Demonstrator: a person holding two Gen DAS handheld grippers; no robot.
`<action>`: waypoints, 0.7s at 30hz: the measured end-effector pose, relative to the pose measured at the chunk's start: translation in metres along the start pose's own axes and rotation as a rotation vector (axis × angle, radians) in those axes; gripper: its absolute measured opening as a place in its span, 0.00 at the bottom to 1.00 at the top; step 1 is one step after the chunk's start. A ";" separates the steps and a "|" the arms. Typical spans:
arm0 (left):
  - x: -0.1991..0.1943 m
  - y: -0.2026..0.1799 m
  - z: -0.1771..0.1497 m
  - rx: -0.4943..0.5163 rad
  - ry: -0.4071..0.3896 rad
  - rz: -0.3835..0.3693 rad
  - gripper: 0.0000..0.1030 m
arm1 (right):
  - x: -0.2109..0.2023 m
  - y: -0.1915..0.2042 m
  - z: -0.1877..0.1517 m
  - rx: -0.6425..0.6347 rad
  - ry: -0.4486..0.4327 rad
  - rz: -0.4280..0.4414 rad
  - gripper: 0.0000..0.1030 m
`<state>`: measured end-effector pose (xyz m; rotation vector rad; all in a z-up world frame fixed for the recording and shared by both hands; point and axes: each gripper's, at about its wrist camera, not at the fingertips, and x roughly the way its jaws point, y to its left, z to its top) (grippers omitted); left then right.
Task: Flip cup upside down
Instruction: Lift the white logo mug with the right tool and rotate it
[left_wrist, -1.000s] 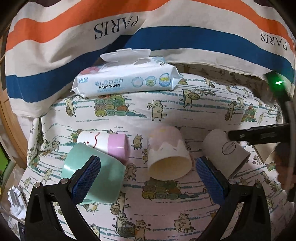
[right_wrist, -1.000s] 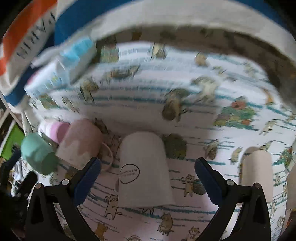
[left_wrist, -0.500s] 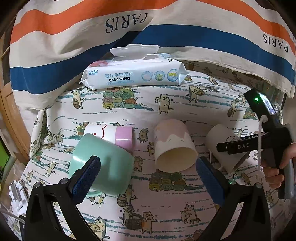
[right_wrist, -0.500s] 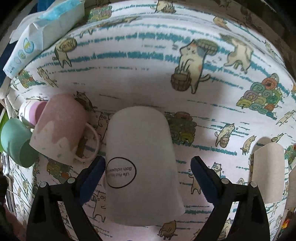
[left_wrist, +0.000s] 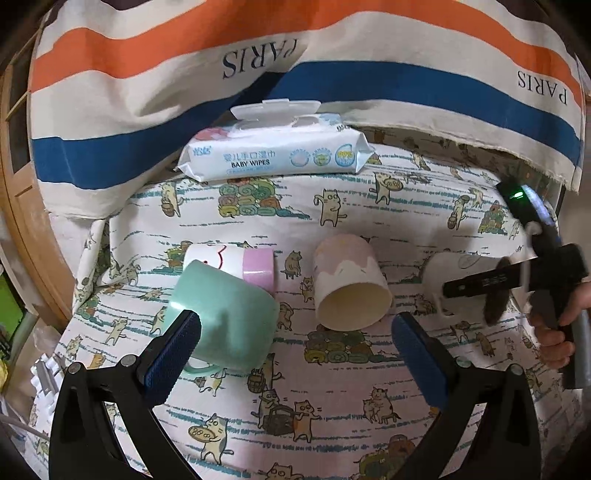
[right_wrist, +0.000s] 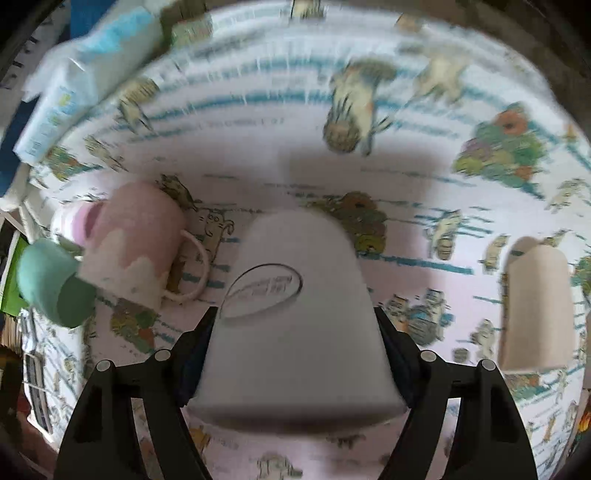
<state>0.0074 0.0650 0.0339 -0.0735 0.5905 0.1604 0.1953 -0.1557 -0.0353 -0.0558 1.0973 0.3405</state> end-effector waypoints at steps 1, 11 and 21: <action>-0.002 0.001 0.000 -0.002 -0.002 0.000 0.99 | -0.008 0.000 -0.004 0.004 -0.010 0.009 0.77; -0.019 0.003 -0.012 -0.027 0.005 -0.011 0.99 | -0.062 0.024 -0.066 0.067 -0.104 0.050 0.77; -0.032 -0.004 -0.022 -0.012 0.020 -0.015 0.99 | -0.053 0.027 -0.105 0.109 -0.139 0.039 0.77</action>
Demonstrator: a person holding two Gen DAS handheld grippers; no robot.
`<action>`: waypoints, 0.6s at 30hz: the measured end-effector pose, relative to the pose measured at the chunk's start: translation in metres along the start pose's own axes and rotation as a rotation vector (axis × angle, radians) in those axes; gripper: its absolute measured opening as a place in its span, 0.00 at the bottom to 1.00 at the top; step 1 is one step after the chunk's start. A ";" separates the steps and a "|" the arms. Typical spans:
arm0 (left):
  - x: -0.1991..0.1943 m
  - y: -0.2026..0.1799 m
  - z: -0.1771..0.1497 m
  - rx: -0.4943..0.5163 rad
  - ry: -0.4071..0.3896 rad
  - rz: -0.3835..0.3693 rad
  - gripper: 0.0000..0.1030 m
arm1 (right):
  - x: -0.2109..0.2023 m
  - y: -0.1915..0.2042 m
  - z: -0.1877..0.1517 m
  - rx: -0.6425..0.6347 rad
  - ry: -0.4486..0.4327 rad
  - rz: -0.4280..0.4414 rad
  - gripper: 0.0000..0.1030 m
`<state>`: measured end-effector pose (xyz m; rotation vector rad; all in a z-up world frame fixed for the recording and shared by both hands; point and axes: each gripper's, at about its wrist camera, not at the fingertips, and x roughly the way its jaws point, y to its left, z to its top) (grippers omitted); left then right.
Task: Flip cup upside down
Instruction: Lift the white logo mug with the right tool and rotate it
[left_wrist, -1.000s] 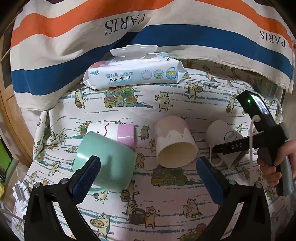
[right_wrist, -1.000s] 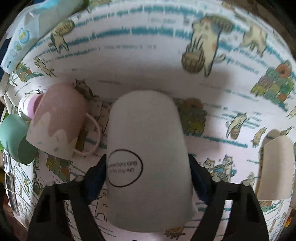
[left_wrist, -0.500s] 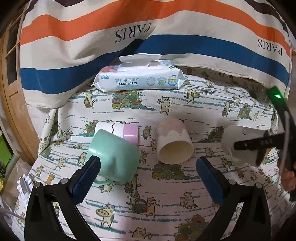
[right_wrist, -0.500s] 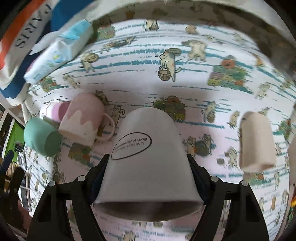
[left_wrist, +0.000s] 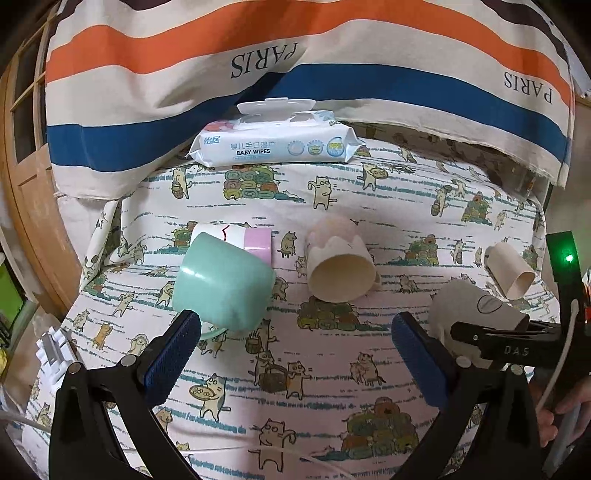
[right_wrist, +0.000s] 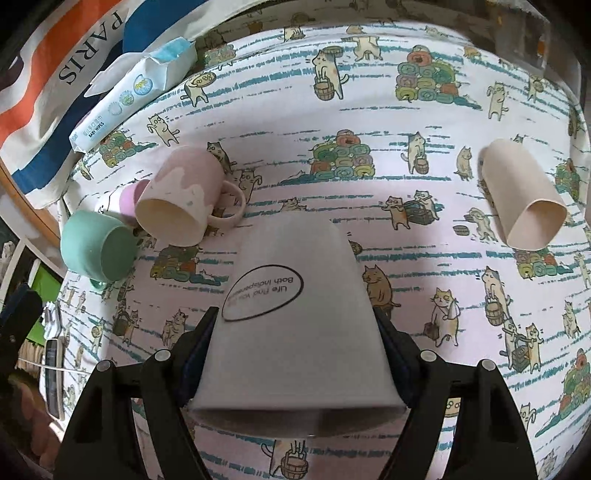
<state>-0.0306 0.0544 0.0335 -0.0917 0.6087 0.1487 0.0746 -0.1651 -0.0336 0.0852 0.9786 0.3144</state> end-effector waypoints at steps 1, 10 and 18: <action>-0.001 -0.002 -0.001 0.004 0.002 -0.001 0.99 | 0.001 0.001 -0.001 -0.011 0.001 -0.004 0.77; 0.014 -0.022 0.006 0.116 0.023 0.003 0.99 | 0.009 0.004 -0.015 -0.098 0.052 -0.016 0.87; 0.039 -0.071 0.057 0.332 -0.026 -0.132 0.99 | -0.027 -0.009 -0.032 -0.050 -0.018 0.027 0.99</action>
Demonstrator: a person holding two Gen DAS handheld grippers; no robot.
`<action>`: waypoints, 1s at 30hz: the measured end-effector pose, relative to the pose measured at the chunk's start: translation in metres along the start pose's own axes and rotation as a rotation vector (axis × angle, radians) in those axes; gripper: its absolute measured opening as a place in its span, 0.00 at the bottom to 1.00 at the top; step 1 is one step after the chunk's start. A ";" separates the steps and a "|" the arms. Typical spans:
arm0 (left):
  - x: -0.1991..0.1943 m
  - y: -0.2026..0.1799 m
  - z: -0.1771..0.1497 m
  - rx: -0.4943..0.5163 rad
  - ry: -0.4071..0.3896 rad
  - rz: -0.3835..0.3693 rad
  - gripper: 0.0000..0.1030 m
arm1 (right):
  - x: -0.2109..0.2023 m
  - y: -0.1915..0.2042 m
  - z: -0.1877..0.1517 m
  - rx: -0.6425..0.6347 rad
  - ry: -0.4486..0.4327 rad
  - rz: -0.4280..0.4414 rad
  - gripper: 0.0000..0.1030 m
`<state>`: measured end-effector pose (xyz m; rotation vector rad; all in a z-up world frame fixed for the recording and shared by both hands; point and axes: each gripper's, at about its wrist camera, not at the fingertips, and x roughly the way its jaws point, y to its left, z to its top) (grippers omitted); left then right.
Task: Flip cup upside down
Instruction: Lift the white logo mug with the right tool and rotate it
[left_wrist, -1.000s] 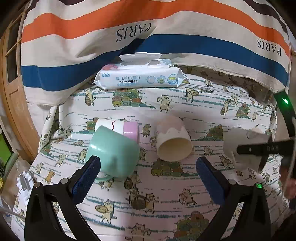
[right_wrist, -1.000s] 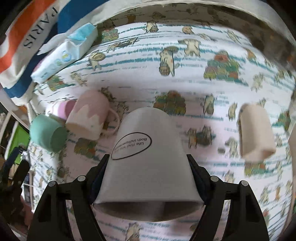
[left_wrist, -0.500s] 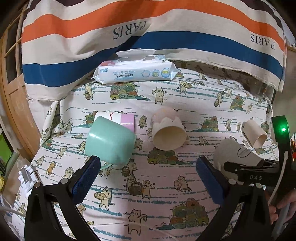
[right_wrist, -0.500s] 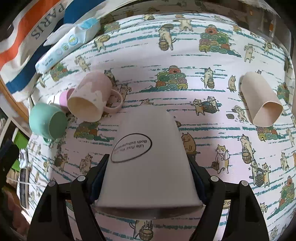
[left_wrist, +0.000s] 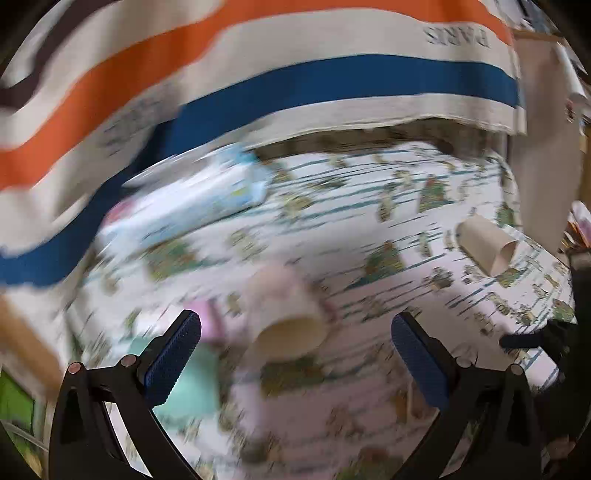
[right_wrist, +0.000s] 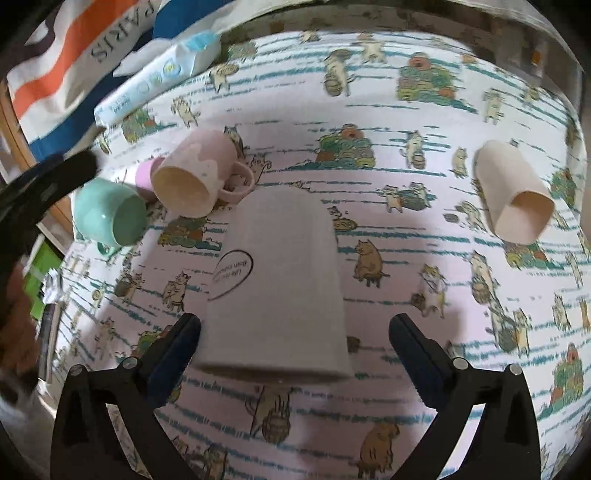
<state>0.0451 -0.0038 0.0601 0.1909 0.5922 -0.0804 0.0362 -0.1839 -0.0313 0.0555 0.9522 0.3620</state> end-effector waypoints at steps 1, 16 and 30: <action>0.012 -0.004 0.008 0.018 0.018 -0.033 0.99 | -0.003 -0.001 -0.001 0.007 -0.005 0.003 0.99; 0.113 -0.080 0.037 0.173 0.263 -0.273 0.78 | 0.018 0.003 -0.023 0.040 0.052 -0.021 0.99; 0.127 -0.062 0.018 0.120 0.329 -0.273 0.63 | 0.008 -0.047 -0.021 0.115 0.042 -0.159 0.99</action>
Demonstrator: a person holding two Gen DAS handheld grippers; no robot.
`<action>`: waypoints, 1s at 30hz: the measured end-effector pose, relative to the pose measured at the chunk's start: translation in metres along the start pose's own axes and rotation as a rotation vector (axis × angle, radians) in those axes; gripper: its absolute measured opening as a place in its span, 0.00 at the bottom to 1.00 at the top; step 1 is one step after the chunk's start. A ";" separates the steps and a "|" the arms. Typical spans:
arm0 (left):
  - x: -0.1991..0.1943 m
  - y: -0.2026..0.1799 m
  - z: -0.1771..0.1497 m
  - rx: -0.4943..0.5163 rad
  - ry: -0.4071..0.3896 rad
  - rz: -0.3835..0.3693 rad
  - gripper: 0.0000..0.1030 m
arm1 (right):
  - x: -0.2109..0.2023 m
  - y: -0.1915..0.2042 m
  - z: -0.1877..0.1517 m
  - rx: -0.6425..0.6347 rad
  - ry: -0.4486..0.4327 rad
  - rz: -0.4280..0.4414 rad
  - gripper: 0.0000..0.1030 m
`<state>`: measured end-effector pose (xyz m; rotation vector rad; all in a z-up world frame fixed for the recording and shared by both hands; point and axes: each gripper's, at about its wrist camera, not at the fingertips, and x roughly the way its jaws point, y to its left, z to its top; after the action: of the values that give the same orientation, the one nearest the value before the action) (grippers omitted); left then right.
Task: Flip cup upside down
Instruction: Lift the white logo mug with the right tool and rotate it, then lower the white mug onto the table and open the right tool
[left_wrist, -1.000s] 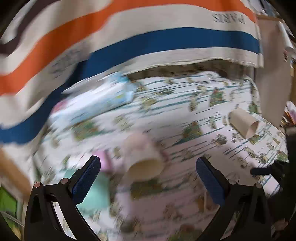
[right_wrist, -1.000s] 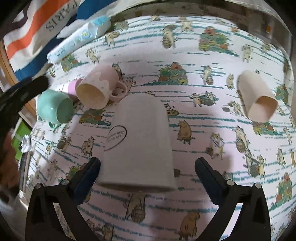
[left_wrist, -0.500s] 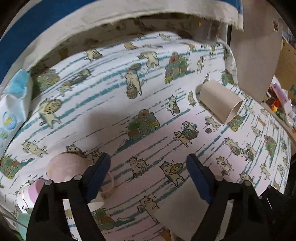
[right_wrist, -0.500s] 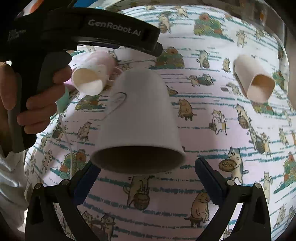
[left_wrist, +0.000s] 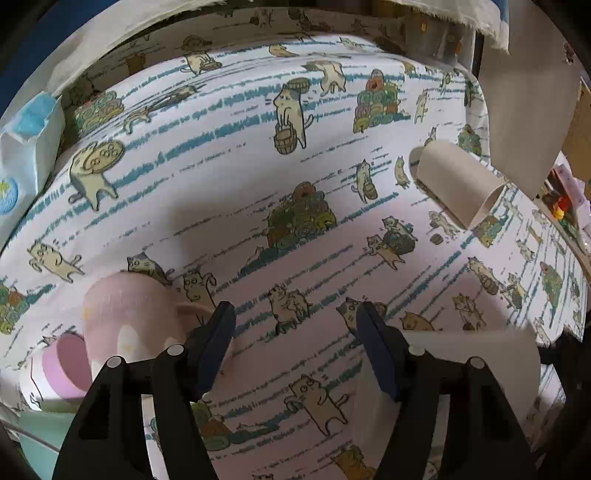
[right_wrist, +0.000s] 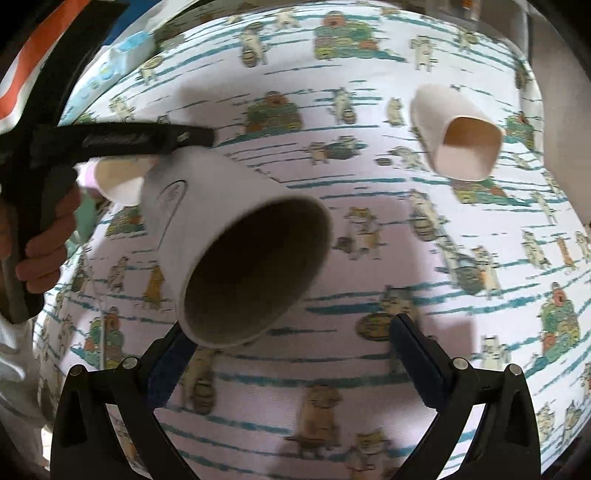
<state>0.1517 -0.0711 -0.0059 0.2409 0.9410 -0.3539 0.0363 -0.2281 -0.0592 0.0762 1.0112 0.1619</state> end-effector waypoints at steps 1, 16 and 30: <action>-0.002 0.001 -0.002 -0.005 0.001 -0.003 0.62 | -0.001 -0.004 0.001 0.009 -0.008 -0.015 0.99; -0.021 -0.018 -0.068 0.005 0.064 -0.031 0.51 | 0.006 -0.032 0.047 0.079 -0.113 -0.050 0.99; -0.072 -0.002 -0.093 -0.237 -0.156 -0.033 0.62 | -0.038 -0.028 0.043 -0.008 -0.297 0.082 0.99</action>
<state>0.0433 -0.0262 -0.0002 -0.0193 0.8250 -0.2843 0.0560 -0.2620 -0.0090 0.1312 0.7112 0.2226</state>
